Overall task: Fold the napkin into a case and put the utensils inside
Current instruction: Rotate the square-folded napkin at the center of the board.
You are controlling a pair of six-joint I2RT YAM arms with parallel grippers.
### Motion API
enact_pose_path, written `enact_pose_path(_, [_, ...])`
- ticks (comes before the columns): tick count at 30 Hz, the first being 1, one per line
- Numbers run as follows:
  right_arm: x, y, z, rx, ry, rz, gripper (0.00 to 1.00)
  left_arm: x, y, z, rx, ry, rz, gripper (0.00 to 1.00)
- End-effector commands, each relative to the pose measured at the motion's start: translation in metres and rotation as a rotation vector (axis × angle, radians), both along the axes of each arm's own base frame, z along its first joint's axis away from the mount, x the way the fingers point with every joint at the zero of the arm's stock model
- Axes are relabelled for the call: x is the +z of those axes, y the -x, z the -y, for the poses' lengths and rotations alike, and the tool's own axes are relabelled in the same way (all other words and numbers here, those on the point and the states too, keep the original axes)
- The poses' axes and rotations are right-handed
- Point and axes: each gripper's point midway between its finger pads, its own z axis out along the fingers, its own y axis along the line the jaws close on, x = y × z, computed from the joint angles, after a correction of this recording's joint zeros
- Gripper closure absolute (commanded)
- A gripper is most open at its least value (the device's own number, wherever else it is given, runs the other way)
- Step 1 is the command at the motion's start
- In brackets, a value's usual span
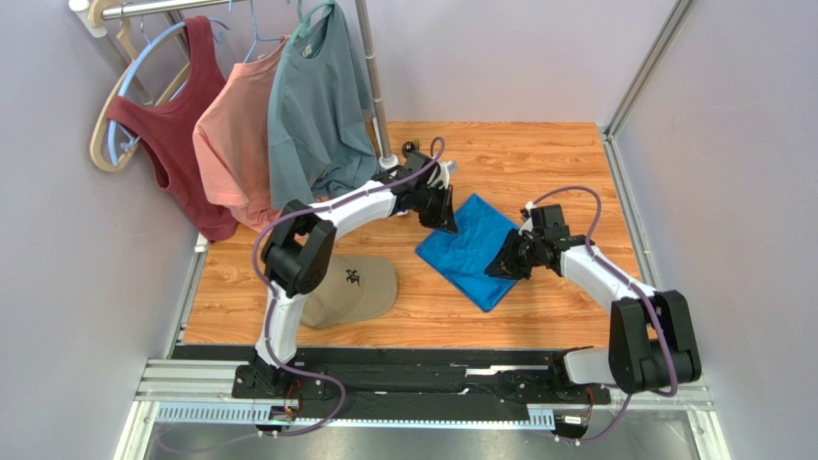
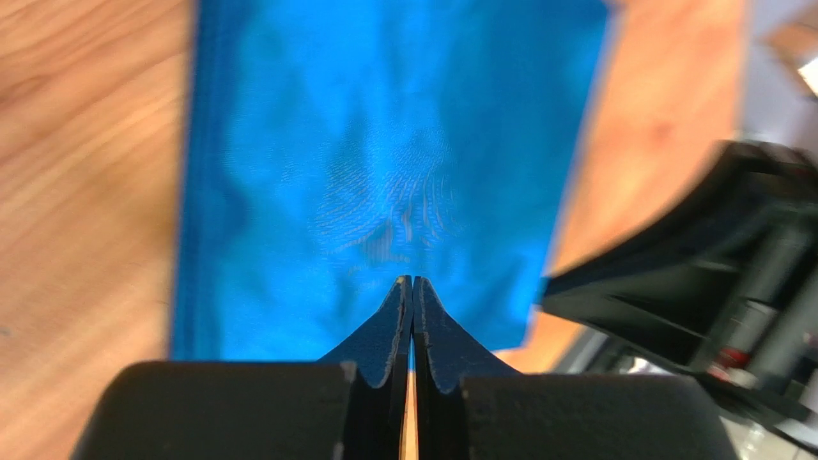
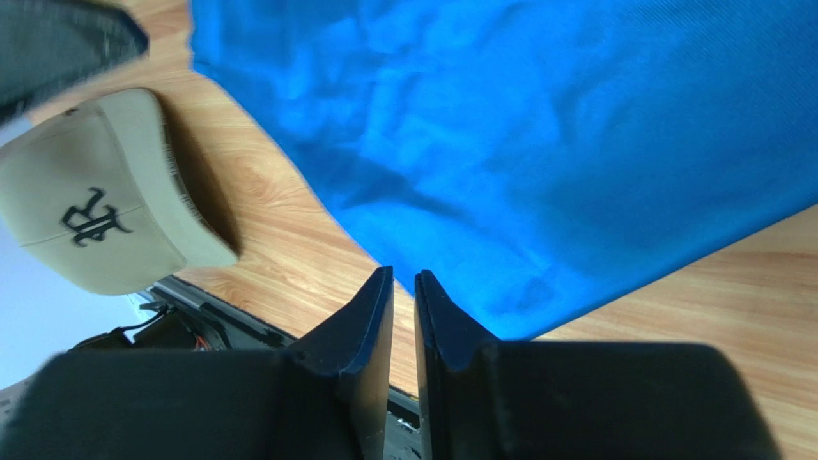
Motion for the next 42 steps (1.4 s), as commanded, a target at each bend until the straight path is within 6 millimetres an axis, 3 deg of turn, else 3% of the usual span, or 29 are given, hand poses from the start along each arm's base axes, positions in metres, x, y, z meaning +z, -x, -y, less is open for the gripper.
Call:
enact_pose_path(1, [-0.024, -0.016, 0.005, -0.004, 0.051, 0.019, 0.88, -0.060, 0.002, -0.015, -0.021, -0.218, -0.026, 0.96])
enact_pose_path(6, [-0.044, -0.022, 0.028, 0.000, 0.182, -0.008, 0.92, -0.089, 0.007, -0.022, 0.006, -0.254, -0.062, 0.97])
enact_pose_path(8, [-0.047, -0.030, 0.043, -0.025, 0.228, -0.005, 0.92, -0.091, 0.010, -0.023, 0.018, -0.246, -0.064, 0.97])
enact_pose_path(12, [-0.057, -0.046, 0.063, -0.079, 0.268, -0.042, 0.91, -0.090, 0.038, -0.029, 0.038, -0.222, -0.106, 0.97])
enact_pose_path(13, [-0.066, -0.048, 0.067, -0.084, 0.278, -0.072, 0.91, -0.087, 0.045, -0.021, 0.035, -0.197, -0.101, 0.97])
enact_pose_path(18, [-0.073, -0.078, 0.087, -0.114, 0.316, -0.102, 0.89, -0.084, 0.096, 0.000, -0.040, -0.158, -0.156, 0.97])
enact_pose_path(19, [-0.064, -0.094, 0.088, -0.123, 0.316, -0.074, 0.89, -0.082, 0.102, 0.009, -0.050, -0.139, -0.159, 0.97])
enact_pose_path(20, [-0.066, -0.096, 0.091, -0.127, 0.315, -0.094, 0.89, -0.081, 0.109, 0.016, -0.068, -0.130, -0.170, 0.97])
enact_pose_path(23, [-0.044, -0.116, 0.091, -0.122, 0.307, -0.056, 0.88, -0.070, 0.123, 0.046, -0.133, -0.085, -0.181, 0.97])
enact_pose_path(26, [-0.030, -0.113, 0.094, -0.119, 0.330, -0.045, 0.85, -0.057, 0.119, 0.058, -0.146, -0.066, -0.153, 0.96])
enact_pose_path(27, [-0.017, -0.112, 0.096, -0.123, 0.338, -0.010, 0.76, -0.048, 0.117, 0.061, -0.155, -0.046, -0.143, 0.95])
enact_pose_path(29, [-0.013, -0.100, 0.105, -0.132, 0.389, -0.002, 0.58, -0.033, 0.118, 0.064, -0.188, -0.014, -0.121, 0.93])
enact_pose_path(30, [-0.001, -0.096, 0.107, -0.136, 0.396, 0.031, 0.50, -0.018, 0.116, 0.063, -0.187, 0.003, -0.093, 0.93])
enact_pose_path(31, [0.003, -0.091, 0.106, -0.139, 0.391, 0.040, 0.48, -0.012, 0.113, 0.059, -0.181, -0.003, -0.072, 0.92])
enact_pose_path(33, [-0.001, -0.075, 0.095, -0.113, 0.351, 0.029, 0.48, 0.004, 0.100, 0.050, -0.142, 0.011, -0.025, 0.89])
enact_pose_path(35, [0.007, -0.066, 0.070, -0.084, 0.261, 0.056, 0.49, 0.003, 0.088, 0.039, -0.126, -0.005, -0.027, 0.89])
enact_pose_path(36, [0.000, -0.055, 0.059, -0.075, 0.218, 0.038, 0.52, 0.000, 0.071, 0.031, -0.101, -0.017, -0.033, 0.90])
enact_pose_path(38, [0.009, -0.052, 0.031, -0.073, 0.094, 0.070, 0.60, -0.012, 0.060, 0.016, -0.082, -0.068, -0.051, 0.92])
enact_pose_path(39, [0.008, -0.050, 0.025, -0.070, 0.072, 0.068, 0.67, -0.021, 0.047, 0.006, -0.058, -0.090, -0.046, 0.92])
enact_pose_path(42, [-0.006, -0.047, 0.015, -0.071, 0.071, 0.051, 0.71, -0.040, 0.029, -0.007, -0.037, -0.147, -0.045, 0.93])
